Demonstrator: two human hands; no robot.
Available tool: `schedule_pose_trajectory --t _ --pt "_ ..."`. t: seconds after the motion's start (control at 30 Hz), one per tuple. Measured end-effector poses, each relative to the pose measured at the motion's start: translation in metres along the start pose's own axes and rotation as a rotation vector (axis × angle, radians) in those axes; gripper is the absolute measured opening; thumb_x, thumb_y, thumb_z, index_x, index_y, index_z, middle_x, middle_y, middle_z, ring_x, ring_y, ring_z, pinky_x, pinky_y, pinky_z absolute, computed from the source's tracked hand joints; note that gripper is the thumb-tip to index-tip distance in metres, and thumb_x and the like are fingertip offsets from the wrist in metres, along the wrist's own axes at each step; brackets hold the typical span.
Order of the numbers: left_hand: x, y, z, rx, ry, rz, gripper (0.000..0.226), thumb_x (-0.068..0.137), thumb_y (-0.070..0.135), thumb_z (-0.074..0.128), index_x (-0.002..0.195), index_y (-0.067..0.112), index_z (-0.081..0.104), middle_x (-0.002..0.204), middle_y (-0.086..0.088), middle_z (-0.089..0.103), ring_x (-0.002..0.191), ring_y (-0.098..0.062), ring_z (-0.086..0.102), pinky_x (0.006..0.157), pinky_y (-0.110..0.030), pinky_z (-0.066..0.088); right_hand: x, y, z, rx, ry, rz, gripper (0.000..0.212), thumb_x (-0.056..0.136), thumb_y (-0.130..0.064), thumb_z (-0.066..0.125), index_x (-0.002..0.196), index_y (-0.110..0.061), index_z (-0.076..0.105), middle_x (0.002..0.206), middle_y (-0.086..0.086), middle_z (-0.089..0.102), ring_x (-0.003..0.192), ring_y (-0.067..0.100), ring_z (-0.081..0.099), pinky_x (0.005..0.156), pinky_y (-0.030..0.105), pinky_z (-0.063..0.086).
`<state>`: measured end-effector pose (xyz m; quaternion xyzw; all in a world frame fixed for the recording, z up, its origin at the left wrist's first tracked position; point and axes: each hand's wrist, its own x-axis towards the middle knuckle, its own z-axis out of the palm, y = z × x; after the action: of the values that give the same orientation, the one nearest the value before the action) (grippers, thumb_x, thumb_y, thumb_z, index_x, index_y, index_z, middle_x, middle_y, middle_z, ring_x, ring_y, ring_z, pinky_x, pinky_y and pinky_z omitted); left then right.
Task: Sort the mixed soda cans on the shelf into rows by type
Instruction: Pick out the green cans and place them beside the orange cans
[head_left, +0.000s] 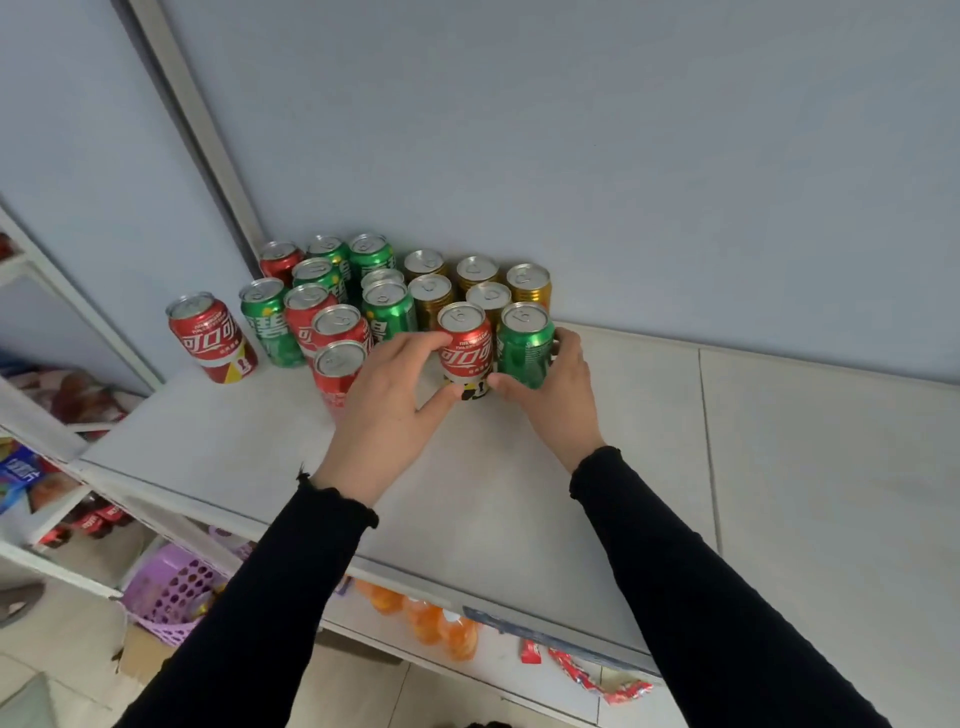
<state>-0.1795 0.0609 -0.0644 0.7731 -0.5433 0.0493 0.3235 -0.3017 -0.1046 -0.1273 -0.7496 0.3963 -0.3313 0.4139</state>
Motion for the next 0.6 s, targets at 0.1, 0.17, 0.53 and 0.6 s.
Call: schedule_pose_trajectory --t 0.1,0.17,0.53,0.6 --pt "0.024 -0.011 -0.020 0.034 0.011 0.040 0.044 0.094 0.032 0.067 0.135 0.022 0.056 0.132 0.004 0.057 0.124 -0.016 0.048 0.098 -0.023 0.033 0.006 0.000 0.009 0.017 0.072 0.009 0.084 0.068 -0.050 0.087 0.130 -0.016 0.042 0.123 0.000 0.048 0.119 0.021 0.049 0.099 0.044 0.051" --pt "0.042 -0.021 -0.033 0.082 0.005 0.034 0.044 0.094 0.034 0.066 0.136 0.024 0.055 0.136 0.003 0.055 0.127 -0.017 0.047 0.098 -0.024 0.031 0.009 0.001 0.008 -0.001 0.074 -0.002 0.077 0.071 -0.044 0.087 0.129 -0.015 0.045 0.120 -0.001 0.046 0.116 0.020 0.049 0.097 0.040 0.050" --pt "0.129 -0.076 -0.047 0.332 -0.514 -0.044 0.073 0.081 0.029 0.080 0.145 0.018 0.046 0.140 -0.010 0.055 0.121 -0.030 0.056 0.094 -0.043 0.048 -0.005 0.010 -0.029 0.205 -0.238 0.057 0.064 0.086 -0.016 0.077 0.139 -0.017 0.040 0.137 0.002 0.058 0.128 0.017 0.055 0.108 0.049 0.047" --pt "0.134 -0.079 -0.043 0.372 -0.518 -0.020 0.076 0.077 0.025 0.082 0.144 0.018 0.046 0.137 -0.011 0.056 0.117 -0.031 0.058 0.091 -0.043 0.050 -0.011 0.006 -0.015 0.177 -0.164 0.086 0.070 0.082 -0.023 0.082 0.139 -0.022 0.042 0.138 -0.001 0.055 0.129 0.017 0.053 0.107 0.046 0.048"
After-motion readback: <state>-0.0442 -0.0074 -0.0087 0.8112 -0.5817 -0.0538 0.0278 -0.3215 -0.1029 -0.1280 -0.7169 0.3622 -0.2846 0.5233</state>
